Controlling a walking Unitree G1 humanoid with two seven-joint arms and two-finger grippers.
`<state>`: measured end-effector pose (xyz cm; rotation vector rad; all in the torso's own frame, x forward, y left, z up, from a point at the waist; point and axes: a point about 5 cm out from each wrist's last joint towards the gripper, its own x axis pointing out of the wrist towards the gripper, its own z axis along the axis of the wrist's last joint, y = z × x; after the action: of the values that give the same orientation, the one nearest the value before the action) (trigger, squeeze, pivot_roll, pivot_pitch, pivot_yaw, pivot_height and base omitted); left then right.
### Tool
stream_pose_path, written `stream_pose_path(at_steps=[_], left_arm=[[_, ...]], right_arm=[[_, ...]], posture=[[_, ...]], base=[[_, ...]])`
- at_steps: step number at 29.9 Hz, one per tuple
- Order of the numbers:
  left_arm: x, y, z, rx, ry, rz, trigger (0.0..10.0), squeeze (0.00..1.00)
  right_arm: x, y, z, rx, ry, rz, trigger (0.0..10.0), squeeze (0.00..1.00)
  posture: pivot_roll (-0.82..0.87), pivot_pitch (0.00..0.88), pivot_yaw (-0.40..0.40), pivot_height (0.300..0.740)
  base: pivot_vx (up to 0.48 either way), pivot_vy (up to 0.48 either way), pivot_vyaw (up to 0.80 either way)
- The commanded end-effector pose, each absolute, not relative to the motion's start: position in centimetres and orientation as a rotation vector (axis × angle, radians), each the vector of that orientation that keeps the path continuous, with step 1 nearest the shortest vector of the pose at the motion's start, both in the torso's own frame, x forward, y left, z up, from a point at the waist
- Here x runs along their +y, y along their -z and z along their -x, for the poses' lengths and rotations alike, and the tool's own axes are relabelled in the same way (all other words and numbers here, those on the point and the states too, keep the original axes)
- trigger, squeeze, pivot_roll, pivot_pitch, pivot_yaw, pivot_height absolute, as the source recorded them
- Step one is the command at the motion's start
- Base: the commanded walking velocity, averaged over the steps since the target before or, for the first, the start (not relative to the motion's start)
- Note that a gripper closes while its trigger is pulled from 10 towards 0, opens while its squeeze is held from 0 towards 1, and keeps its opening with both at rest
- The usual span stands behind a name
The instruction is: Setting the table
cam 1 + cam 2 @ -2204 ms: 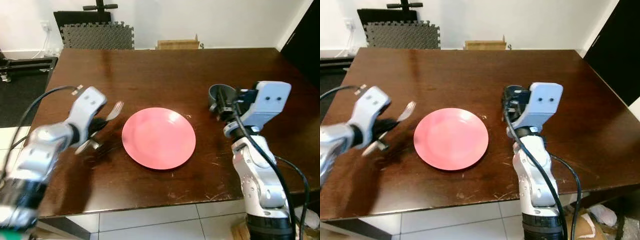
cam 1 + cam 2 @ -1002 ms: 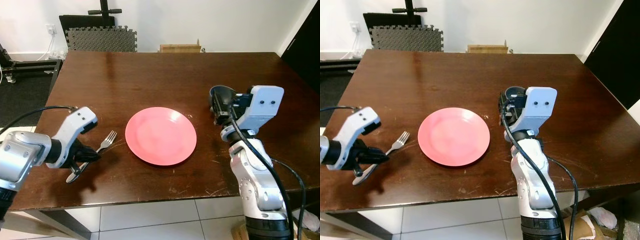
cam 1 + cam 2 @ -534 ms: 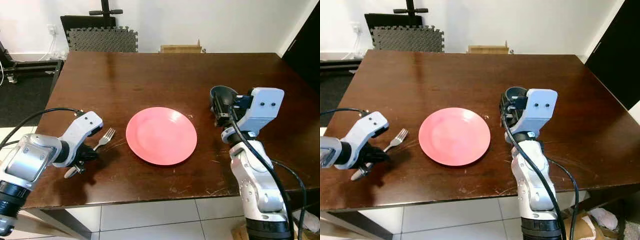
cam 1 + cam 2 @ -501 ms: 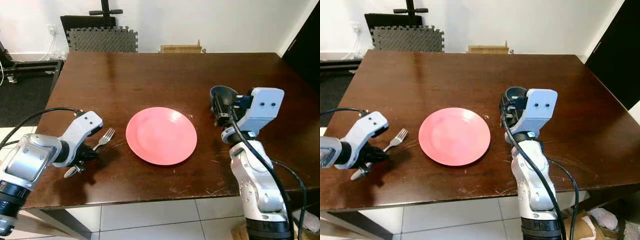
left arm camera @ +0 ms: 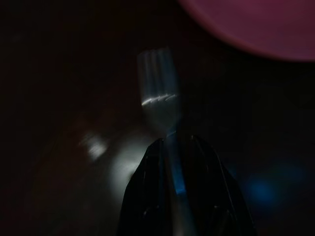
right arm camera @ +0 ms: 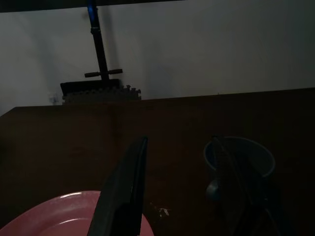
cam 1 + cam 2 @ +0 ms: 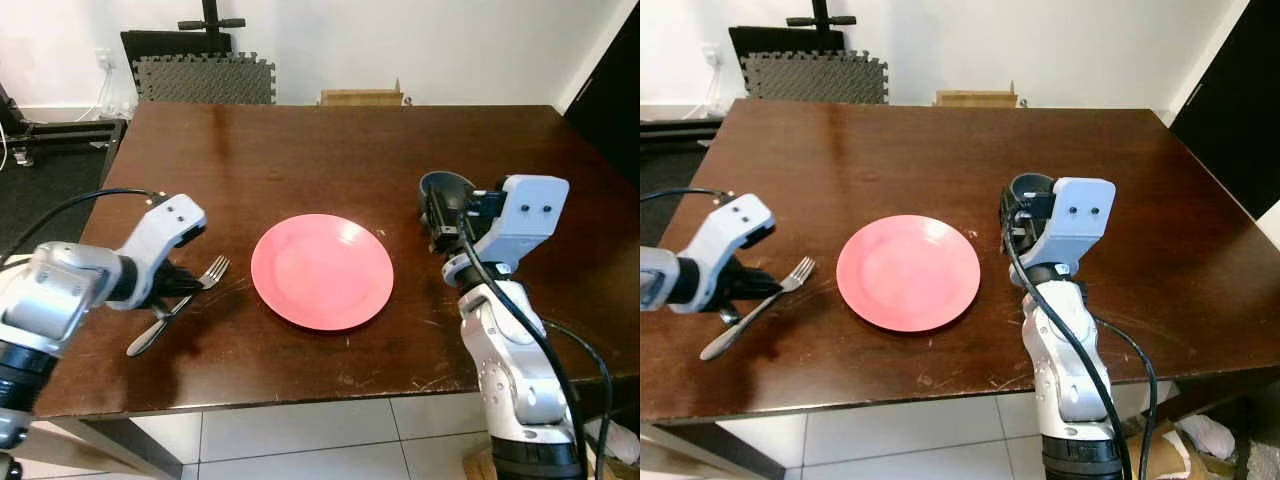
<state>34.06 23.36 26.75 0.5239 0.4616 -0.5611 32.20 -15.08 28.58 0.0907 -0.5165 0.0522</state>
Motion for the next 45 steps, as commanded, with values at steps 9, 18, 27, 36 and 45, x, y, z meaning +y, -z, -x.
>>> stream_pose_path(at_steps=[9,18,27,36,45], left_arm=[[23.0,-22.9,-33.9,0.553,0.592,-0.47,10.0,0.0],[23.0,-22.3,-34.7,0.534,0.542,-0.553,9.8,0.0],[22.7,-20.7,-34.4,0.551,0.549,-0.603,2.3,0.0],[22.5,-20.9,-34.4,0.52,0.53,-0.556,0.0,0.0],[21.2,-29.7,-35.3,-0.049,0.334,-0.208,10.0,0.0]], right_arm=[[-15.1,-28.3,-31.8,-0.515,-0.05,-0.098,10.0,0.0],[-15.2,-28.4,-31.8,-0.518,-0.046,-0.095,10.0,0.0],[-15.2,-28.3,-31.8,-0.515,-0.047,-0.1,10.0,0.0],[-15.3,-28.3,-31.8,-0.512,-0.044,-0.099,10.0,0.0],[-14.7,-28.3,-31.6,-0.517,-0.049,-0.115,10.0,0.0]], posture=[[0.14,0.227,-0.001,0.74],[0.14,0.228,0.001,0.74],[0.14,0.237,-0.001,0.74],[0.14,0.239,-0.003,0.74],[0.13,0.222,-0.002,0.74]], base=[[0.0,0.0,0.0],[0.0,0.0,0.0],[0.0,0.0,0.0],[0.0,0.0,0.0],[0.0,0.0,0.0]])
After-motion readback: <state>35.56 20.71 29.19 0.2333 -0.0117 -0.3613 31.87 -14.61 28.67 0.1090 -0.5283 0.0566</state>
